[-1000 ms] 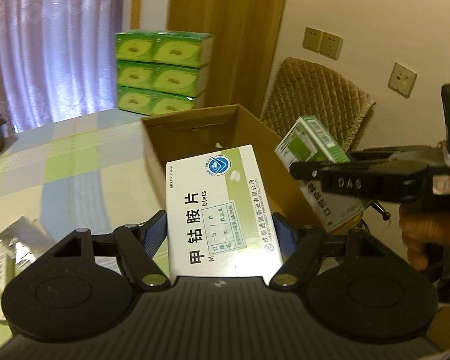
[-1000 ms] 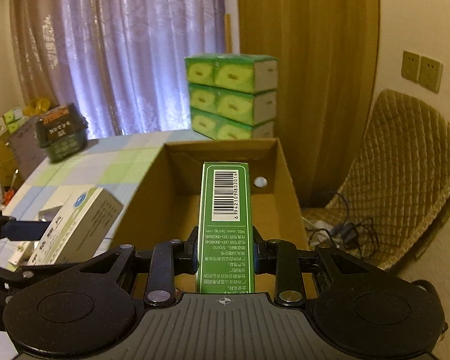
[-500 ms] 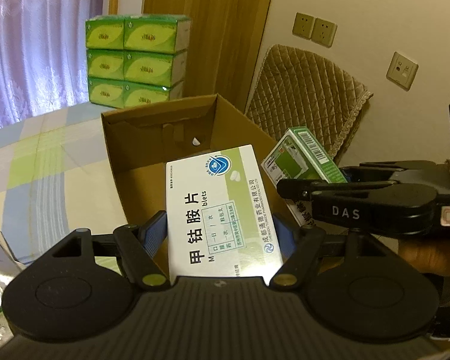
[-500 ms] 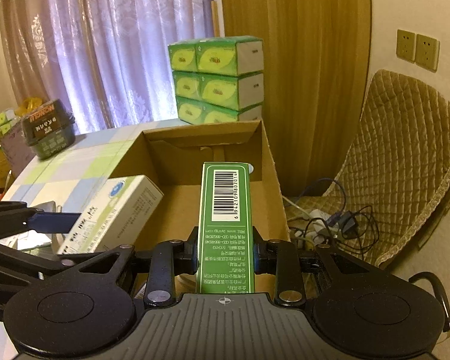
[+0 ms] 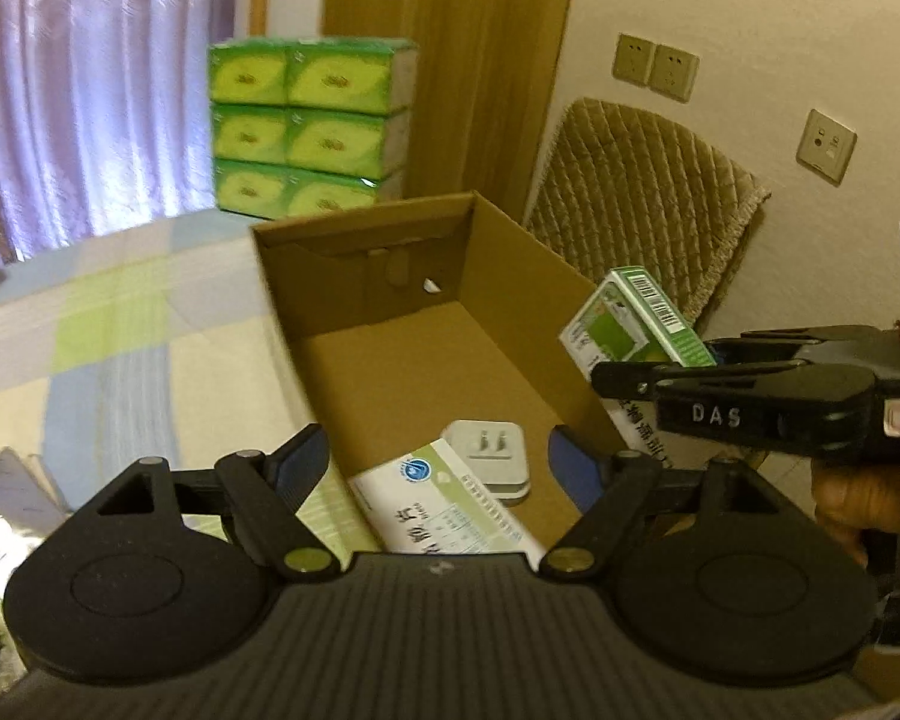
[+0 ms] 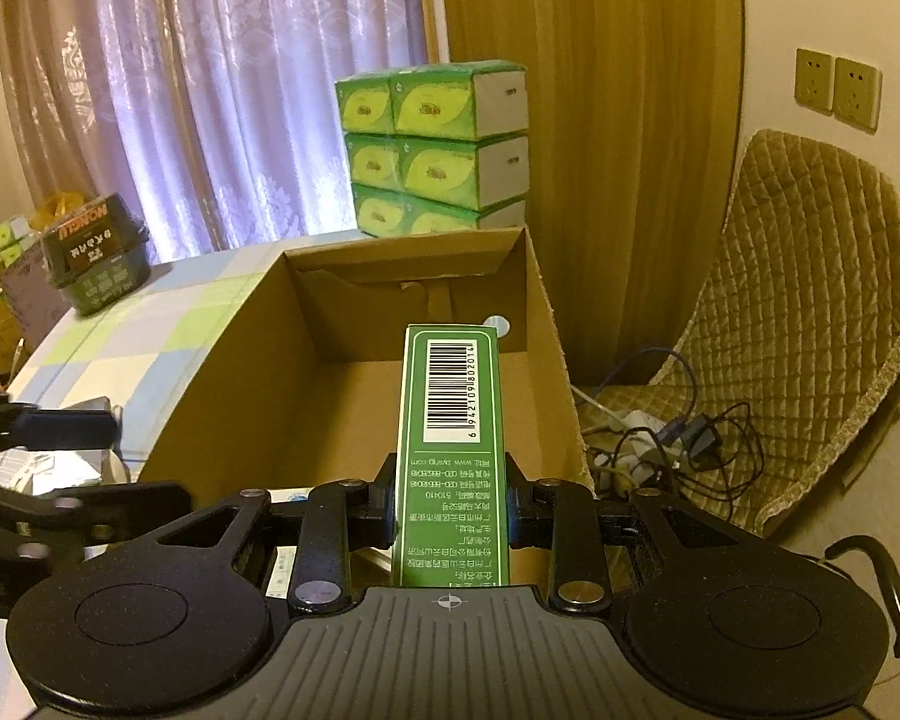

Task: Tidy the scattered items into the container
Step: 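Lower the white medicine box into the cardboard box and open the left tool, then lower the green medicine box into the cardboard box and open the right tool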

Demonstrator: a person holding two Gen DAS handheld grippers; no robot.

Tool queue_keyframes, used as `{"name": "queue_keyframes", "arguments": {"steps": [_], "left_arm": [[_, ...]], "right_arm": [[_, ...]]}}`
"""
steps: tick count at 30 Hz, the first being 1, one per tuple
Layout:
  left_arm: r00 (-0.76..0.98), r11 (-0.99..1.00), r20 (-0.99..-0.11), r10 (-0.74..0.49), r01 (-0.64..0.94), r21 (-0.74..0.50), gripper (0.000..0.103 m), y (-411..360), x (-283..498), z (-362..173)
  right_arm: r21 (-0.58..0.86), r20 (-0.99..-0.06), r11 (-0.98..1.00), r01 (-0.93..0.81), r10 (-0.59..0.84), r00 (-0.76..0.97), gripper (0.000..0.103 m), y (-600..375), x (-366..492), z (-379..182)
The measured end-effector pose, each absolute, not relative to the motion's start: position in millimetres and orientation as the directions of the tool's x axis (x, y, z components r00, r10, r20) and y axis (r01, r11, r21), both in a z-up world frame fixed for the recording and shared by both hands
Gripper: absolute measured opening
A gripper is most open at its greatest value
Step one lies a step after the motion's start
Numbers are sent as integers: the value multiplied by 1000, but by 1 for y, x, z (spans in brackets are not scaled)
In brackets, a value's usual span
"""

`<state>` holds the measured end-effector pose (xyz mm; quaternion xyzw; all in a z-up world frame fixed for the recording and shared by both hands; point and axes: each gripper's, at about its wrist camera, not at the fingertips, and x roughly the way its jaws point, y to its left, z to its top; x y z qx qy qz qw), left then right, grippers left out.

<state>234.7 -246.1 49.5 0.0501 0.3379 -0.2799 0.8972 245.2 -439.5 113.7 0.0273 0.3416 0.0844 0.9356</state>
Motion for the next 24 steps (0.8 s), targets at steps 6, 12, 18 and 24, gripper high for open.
{"name": "queue_keyframes", "arguments": {"steps": [6, 12, 18, 24], "left_arm": [[651, 873, -635, -416, 482, -78, 82, -219, 216, 50], [648, 885, -640, -414, 449, -118, 82, -205, 208, 48], [648, 890, -645, -405, 440, -117, 82, -204, 205, 45], [649, 899, -651, -393, 418, -126, 82, -193, 203, 40]], "right_arm": [[121, -632, 982, -146, 190, 751, 33, -437, 247, 114], [115, -639, 982, -152, 190, 745, 33, -430, 250, 111], [100, -636, 987, -128, 163, 755, 33, -431, 250, 107], [106, -612, 988, -116, 157, 775, 33, -436, 247, 113]]}}
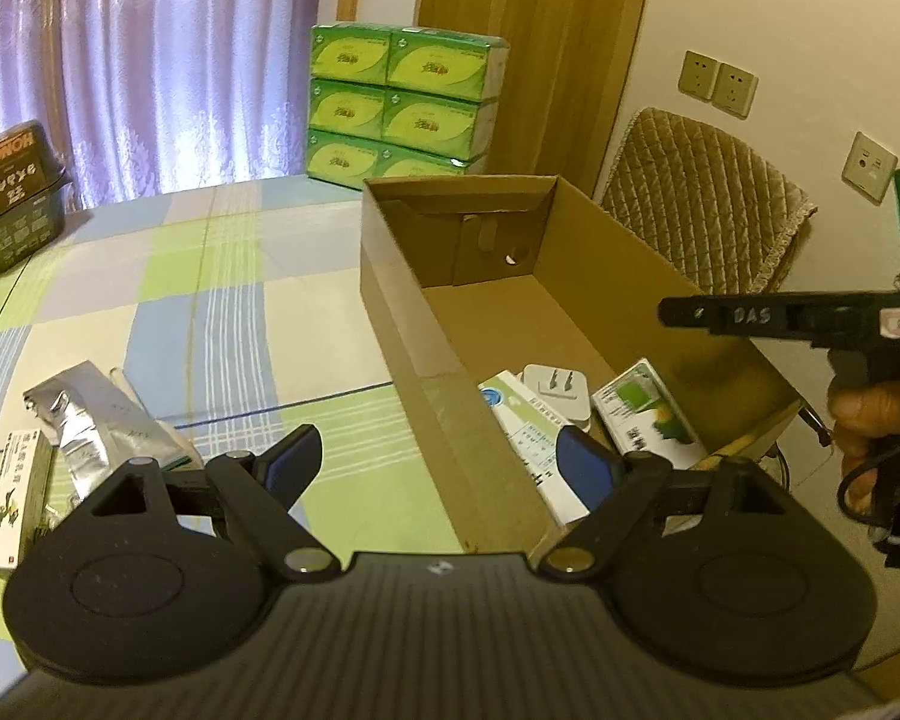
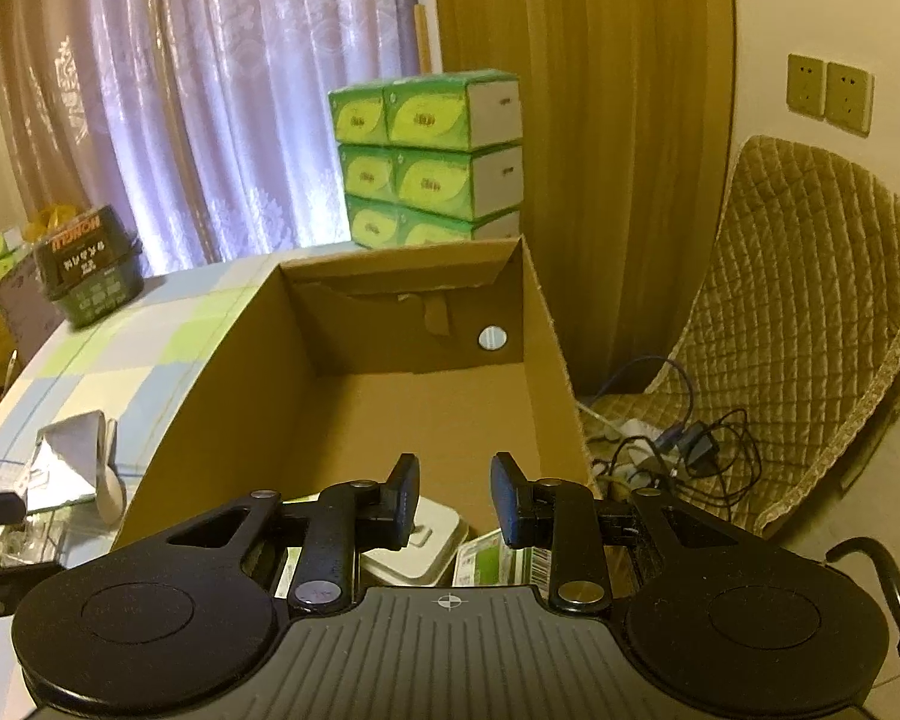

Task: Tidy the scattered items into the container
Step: 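Lower the green medicine box into the cardboard box and open the right tool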

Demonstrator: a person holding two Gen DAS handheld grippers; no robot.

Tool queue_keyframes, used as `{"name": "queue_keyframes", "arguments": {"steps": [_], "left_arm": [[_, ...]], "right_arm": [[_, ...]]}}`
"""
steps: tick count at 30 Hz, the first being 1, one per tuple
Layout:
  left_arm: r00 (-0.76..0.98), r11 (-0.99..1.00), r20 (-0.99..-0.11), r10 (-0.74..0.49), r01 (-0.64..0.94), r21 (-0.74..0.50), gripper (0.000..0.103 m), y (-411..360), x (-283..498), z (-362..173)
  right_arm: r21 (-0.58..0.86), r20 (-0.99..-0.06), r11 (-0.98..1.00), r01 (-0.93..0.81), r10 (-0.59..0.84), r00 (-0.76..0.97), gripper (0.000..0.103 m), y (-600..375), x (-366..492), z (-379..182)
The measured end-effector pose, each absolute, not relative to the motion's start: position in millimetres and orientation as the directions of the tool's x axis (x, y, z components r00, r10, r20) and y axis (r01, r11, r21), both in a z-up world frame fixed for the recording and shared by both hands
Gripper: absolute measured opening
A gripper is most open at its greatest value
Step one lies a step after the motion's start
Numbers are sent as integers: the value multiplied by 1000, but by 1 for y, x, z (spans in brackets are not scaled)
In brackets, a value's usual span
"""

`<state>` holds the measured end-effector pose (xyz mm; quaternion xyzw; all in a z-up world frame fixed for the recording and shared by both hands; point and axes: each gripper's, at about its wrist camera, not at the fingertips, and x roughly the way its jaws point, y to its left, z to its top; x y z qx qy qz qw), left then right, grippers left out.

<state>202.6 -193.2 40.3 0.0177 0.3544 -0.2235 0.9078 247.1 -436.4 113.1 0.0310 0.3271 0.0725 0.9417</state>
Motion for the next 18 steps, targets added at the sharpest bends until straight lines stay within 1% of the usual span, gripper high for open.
{"name": "queue_keyframes", "arguments": {"steps": [11, 18], "left_arm": [[650, 911, -661, -375, 392, -131, 82, -177, 189, 40], [667, 928, -662, -341, 351, -125, 82, -150, 170, 43]], "right_arm": [[115, -594, 982, -151, 189, 782, 33, -420, 234, 130], [78, -596, 979, -187, 196, 779, 34, -395, 222, 143]]}}
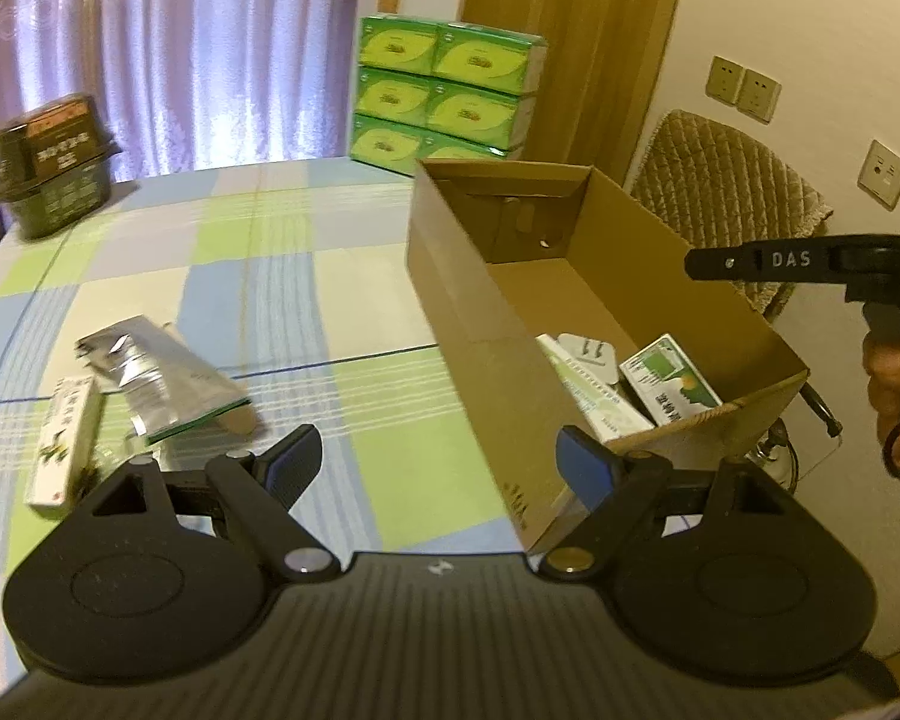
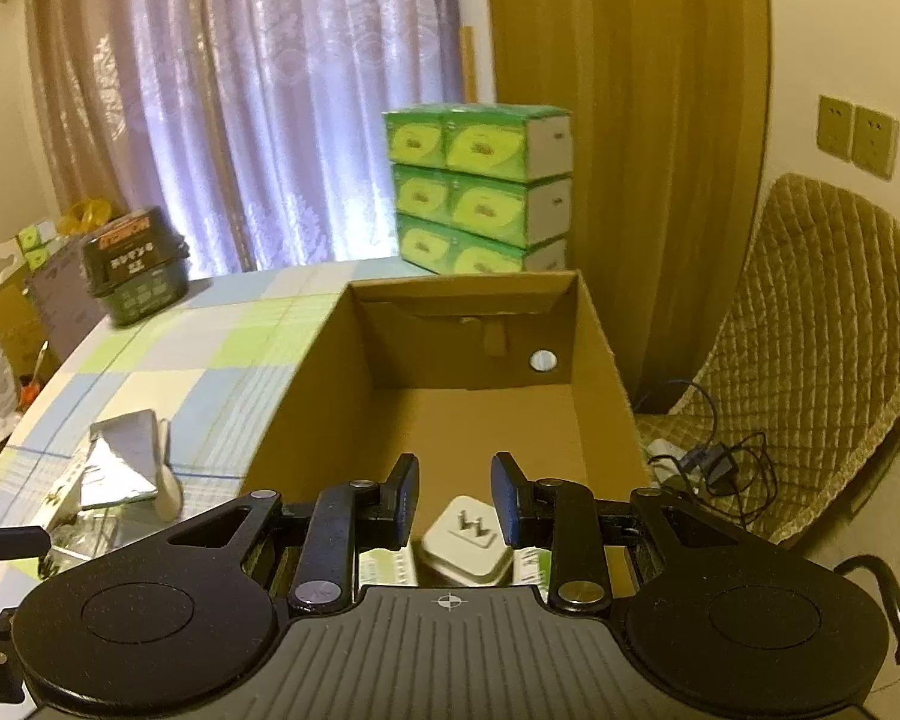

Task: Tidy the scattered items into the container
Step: 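Lower the green medicine box into the cardboard box and open the right tool, then move both tools back over the table toward the red snack packet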

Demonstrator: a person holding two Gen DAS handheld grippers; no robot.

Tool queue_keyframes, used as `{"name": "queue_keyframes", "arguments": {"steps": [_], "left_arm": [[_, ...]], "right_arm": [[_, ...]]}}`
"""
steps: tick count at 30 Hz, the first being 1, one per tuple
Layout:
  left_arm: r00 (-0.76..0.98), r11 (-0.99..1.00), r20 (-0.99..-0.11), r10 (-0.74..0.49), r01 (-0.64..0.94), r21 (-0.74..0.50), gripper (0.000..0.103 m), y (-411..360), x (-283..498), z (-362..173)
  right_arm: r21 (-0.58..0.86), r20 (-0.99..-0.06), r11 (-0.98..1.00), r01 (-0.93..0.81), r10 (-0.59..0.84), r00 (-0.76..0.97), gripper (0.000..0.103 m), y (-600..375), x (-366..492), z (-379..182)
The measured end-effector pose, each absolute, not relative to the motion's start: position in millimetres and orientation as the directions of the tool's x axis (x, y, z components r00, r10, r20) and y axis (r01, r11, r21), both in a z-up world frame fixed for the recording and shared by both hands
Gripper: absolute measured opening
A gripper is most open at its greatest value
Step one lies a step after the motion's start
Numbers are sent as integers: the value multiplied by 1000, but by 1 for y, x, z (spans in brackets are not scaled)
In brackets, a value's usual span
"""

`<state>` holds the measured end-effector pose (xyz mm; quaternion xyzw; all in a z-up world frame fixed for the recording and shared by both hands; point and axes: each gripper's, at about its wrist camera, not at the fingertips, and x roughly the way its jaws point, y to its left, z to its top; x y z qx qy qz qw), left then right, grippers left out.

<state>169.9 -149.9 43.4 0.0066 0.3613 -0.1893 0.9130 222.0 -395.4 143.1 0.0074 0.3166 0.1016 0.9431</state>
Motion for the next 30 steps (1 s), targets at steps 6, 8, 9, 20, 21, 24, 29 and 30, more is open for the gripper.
{"name": "queue_keyframes", "arguments": {"steps": [6, 8, 9, 20, 21, 24, 29, 30], "left_arm": [[694, 953, -664, -278, 287, -100, 82, -111, 153, 48], [702, 960, -664, -257, 261, -95, 82, -96, 145, 50], [707, 964, -663, -245, 248, -92, 82, -88, 142, 51], [721, 994, -687, -87, 105, -16, 82, 7, 101, 45], [721, 995, -688, -79, 95, -15, 82, 13, 99, 44], [721, 997, -691, -54, 71, -4, 82, 30, 94, 41], [712, 999, -702, -32, 43, -1, 82, 51, 93, 34], [708, 999, -706, -30, 40, -1, 82, 54, 93, 32]], "right_arm": [[43, -547, 972, -232, 217, 809, 97, -366, 201, 158], [35, -551, 967, -252, 229, 803, 97, -354, 197, 161], [36, -550, 964, -263, 239, 800, 97, -347, 195, 163], [47, -543, 913, -405, 364, 757, 97, -267, 171, 172], [50, -546, 908, -416, 374, 750, 97, -261, 170, 170], [56, -563, 890, -453, 402, 721, 97, -240, 167, 162], [59, -607, 857, -513, 438, 663, 97, -209, 161, 139], [57, -618, 849, -525, 443, 650, 97, -203, 160, 133]]}}
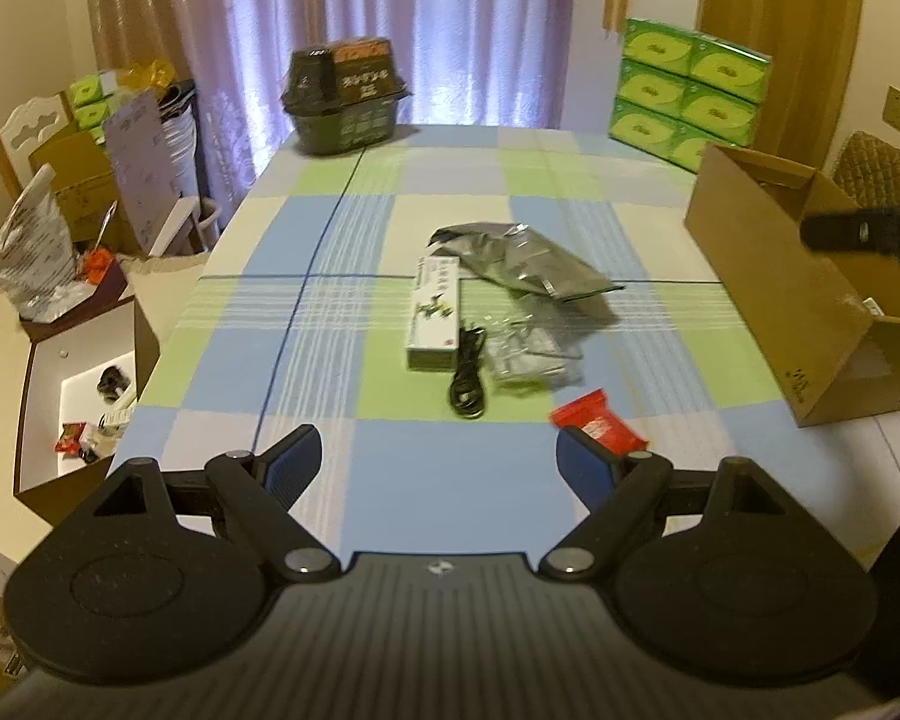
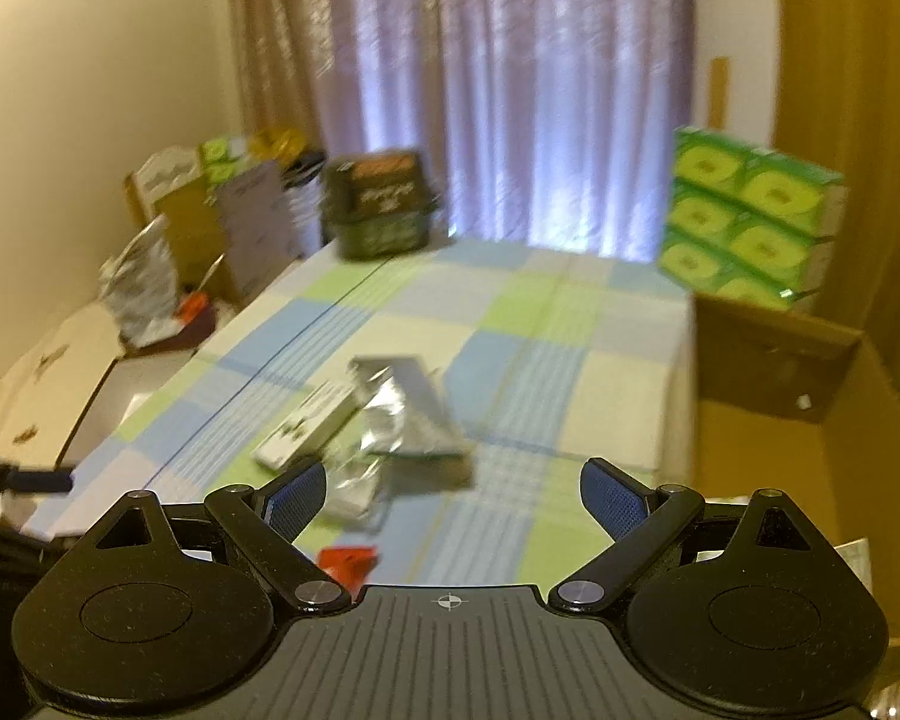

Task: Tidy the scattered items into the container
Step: 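Move both tools back over the table toward the red snack packet, then grasp the red snack packet with the right tool while the left tool grasps the black cable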

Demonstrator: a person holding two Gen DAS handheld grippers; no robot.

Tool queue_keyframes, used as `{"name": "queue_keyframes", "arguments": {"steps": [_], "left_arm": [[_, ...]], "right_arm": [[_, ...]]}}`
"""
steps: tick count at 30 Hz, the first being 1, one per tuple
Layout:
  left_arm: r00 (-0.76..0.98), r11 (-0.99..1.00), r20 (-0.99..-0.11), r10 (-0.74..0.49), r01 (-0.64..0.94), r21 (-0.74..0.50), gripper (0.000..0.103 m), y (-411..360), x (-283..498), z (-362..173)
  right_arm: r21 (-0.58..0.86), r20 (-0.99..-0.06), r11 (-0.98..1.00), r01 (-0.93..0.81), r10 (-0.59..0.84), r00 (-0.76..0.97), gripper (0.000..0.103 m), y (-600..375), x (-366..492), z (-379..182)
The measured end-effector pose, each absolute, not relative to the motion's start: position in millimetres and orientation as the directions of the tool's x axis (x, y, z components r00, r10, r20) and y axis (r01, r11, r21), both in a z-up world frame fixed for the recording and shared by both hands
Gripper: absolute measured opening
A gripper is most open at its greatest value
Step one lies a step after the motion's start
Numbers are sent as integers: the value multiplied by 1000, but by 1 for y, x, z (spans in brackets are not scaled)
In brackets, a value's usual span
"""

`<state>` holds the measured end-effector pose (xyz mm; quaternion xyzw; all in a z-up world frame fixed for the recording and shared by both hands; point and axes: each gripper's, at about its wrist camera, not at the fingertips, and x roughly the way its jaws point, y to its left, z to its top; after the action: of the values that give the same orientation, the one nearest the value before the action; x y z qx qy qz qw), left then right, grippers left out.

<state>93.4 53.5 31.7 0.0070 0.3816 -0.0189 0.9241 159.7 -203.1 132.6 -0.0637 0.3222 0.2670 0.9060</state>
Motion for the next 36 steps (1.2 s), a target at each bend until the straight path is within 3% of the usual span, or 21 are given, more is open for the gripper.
{"name": "queue_keyframes", "arguments": {"steps": [15, 29, 30, 31, 32, 36], "left_arm": [[661, 996, -746, -80, 85, -32, 82, 66, 123, -9], [623, 986, -772, -126, 166, -27, 70, 68, 174, -44], [622, 985, -772, -131, 172, -29, 70, 67, 177, -46], [622, 984, -771, -132, 178, -25, 70, 66, 179, -48], [623, 983, -771, -132, 183, -20, 70, 64, 182, -50], [618, 978, -772, -149, 208, -23, 70, 58, 190, -56]], "right_arm": [[76, -757, 811, -580, 426, 496, 97, -163, 173, 42], [88, -815, 752, -653, 432, 387, 96, -136, 192, 1], [90, -815, 748, -657, 434, 383, 92, -135, 193, -1], [91, -816, 744, -661, 436, 378, 78, -133, 195, -2], [96, -819, 740, -666, 439, 370, 74, -131, 197, -4], [93, -821, 731, -676, 441, 363, 74, -123, 201, -9]]}}
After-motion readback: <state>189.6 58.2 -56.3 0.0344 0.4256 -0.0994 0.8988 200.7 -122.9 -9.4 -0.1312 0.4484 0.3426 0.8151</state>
